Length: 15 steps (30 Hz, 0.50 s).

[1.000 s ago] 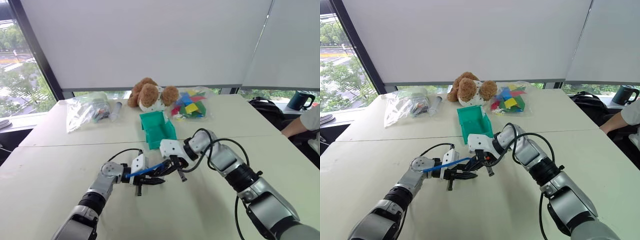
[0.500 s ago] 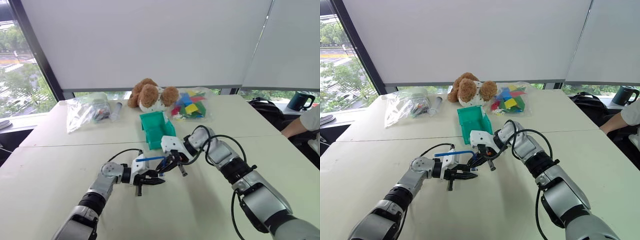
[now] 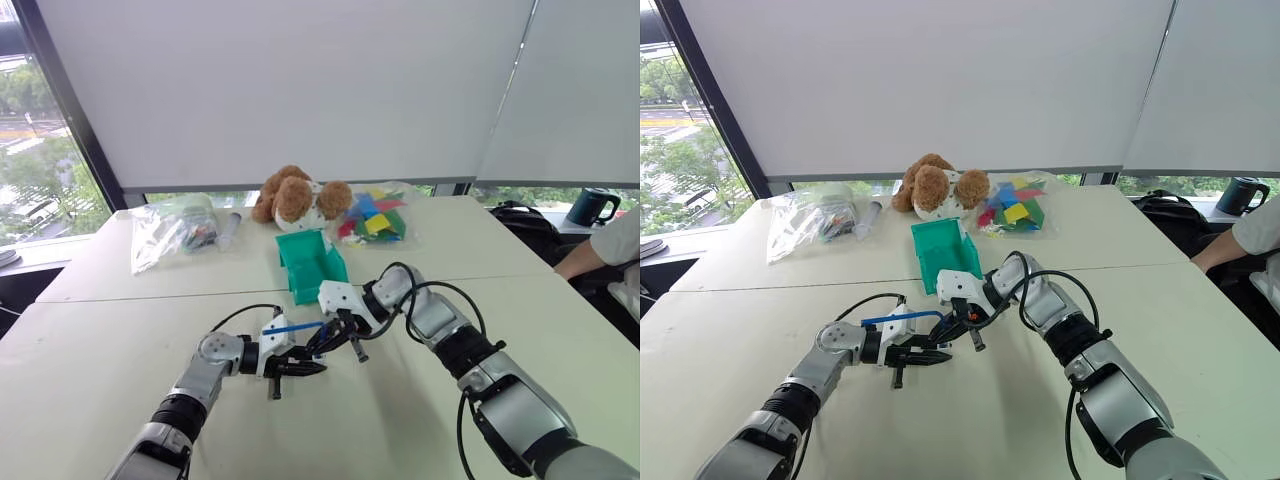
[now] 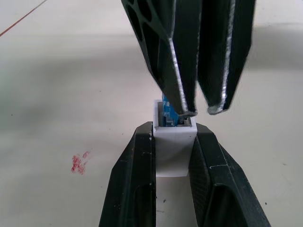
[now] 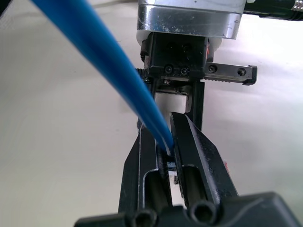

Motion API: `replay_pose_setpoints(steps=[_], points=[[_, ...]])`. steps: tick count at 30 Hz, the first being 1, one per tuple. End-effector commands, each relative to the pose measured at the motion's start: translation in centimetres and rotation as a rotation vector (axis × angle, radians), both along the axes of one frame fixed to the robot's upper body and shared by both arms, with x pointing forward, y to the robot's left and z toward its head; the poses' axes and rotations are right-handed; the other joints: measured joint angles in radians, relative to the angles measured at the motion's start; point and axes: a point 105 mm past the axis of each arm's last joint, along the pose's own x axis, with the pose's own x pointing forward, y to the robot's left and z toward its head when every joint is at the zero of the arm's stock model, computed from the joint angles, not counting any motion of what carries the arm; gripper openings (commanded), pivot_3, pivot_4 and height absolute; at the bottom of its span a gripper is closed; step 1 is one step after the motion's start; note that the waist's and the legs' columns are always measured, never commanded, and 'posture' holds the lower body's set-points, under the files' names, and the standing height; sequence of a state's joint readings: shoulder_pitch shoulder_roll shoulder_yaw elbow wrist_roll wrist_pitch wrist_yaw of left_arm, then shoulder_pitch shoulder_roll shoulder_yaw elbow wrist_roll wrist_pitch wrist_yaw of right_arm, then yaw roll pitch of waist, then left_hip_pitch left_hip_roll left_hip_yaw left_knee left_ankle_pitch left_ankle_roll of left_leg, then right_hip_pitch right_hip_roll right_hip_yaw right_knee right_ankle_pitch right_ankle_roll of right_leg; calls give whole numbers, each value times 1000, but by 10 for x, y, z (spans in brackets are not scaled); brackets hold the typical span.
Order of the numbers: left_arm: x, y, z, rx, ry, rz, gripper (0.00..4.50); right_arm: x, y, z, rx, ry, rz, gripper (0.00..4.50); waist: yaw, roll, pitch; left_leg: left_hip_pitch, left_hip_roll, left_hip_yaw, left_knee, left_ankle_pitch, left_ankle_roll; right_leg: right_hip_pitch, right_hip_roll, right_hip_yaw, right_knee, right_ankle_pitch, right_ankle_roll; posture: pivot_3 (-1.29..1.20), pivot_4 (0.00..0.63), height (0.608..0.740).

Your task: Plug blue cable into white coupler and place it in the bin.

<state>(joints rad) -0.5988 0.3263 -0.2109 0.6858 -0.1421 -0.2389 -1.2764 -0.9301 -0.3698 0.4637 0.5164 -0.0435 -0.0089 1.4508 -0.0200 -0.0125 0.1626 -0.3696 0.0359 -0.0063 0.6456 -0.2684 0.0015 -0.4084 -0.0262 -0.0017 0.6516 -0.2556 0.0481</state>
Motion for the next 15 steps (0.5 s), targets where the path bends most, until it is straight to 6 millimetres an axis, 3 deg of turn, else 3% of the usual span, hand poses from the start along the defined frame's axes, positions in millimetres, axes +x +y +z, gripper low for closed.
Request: replay_pose_setpoints(steps=[1, 4, 12, 15], points=[[-5, -2, 5, 6, -25, -42, 345, -21, -19, -80, -233, 178, -26, 0, -1, 1, -5, 0, 0, 0, 0, 0, 0, 0, 0, 0, 0, 0, 0, 0, 150, 740], [-9, 3, 0, 25, -13, -41, 345, -21, -18, -79, -214, 186, -39, 0, -5, 1, -6, 4, 1, 0, -1, -1, 2, 3, 1, 0, 0, -1, -2, 0, 150, 740], [-21, 34, 7, 65, 32, -16, 4351, -9, -16, -66, -173, 155, -79, 0, -18, 2, -9, 18, 2, 0, -13, -1, 2, 10, 0, 0, 0, -7, -10, 0, 150, 740], [-21, 47, 14, 66, 33, 27, 4433, -8, -15, -64, -167, 150, -81, 0, -16, 2, -9, 18, 3, -1, -13, -1, 2, 10, -1, 0, 0, -8, -11, 0, 150, 740]])
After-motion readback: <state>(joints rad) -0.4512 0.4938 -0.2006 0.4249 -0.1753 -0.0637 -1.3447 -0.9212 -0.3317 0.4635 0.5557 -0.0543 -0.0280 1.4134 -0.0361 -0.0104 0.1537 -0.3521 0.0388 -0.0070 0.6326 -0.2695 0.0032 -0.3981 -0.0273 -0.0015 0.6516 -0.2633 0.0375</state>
